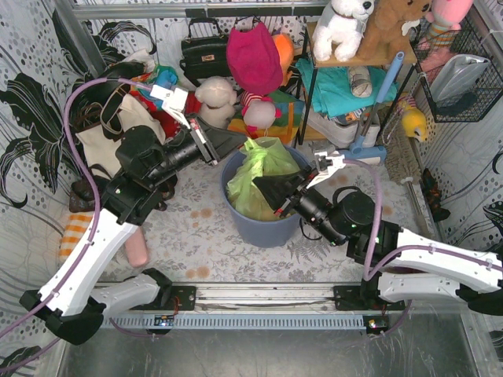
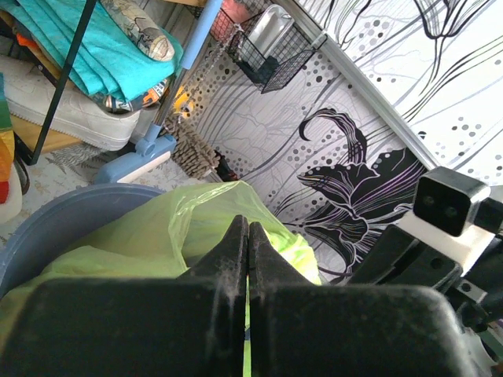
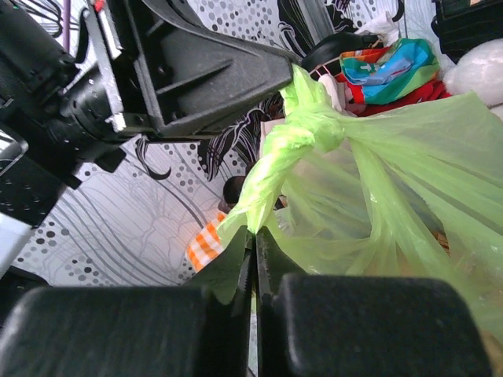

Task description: Tie the trash bag

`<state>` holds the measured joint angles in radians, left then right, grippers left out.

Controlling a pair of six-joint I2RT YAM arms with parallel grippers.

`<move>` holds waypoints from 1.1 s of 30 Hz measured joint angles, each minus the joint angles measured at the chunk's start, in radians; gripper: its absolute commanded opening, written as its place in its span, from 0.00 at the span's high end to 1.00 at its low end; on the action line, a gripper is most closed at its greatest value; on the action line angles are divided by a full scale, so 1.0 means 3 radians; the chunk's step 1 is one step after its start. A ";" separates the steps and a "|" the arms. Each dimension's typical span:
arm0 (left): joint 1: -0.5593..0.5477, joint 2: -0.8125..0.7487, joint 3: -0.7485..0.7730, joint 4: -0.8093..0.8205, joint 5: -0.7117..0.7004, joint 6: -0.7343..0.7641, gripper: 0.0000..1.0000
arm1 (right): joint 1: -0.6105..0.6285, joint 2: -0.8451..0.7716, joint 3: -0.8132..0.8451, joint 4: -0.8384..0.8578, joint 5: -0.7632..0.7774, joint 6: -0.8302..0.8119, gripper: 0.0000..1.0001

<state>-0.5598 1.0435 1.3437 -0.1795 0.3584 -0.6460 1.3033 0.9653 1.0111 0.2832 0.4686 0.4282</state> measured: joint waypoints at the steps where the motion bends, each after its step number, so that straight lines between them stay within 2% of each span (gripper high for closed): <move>1: 0.0003 0.0018 0.0000 0.0000 -0.0001 0.0008 1.00 | 0.0000 -0.0029 0.0000 -0.0028 0.0004 0.0019 1.00; 7: 0.0017 0.0132 0.0001 -0.0003 -0.0014 0.0066 1.00 | 0.0000 -0.0122 0.0022 -0.0324 0.0009 0.0172 1.00; 21: 0.0081 0.0294 0.0159 -0.0055 -0.0125 0.0356 1.00 | 0.0000 -0.0111 0.0509 -0.1699 -0.0117 0.0795 1.00; 33: 0.0099 0.0601 0.0221 -0.0051 -0.0322 0.0722 1.00 | 0.0000 -0.0033 0.0621 -0.2453 -0.0572 0.1188 1.00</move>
<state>-0.5301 1.2240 1.4101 -0.1947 0.2619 -0.4294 1.3033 0.9554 1.1973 -0.4526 0.2970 0.7845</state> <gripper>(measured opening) 0.009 0.003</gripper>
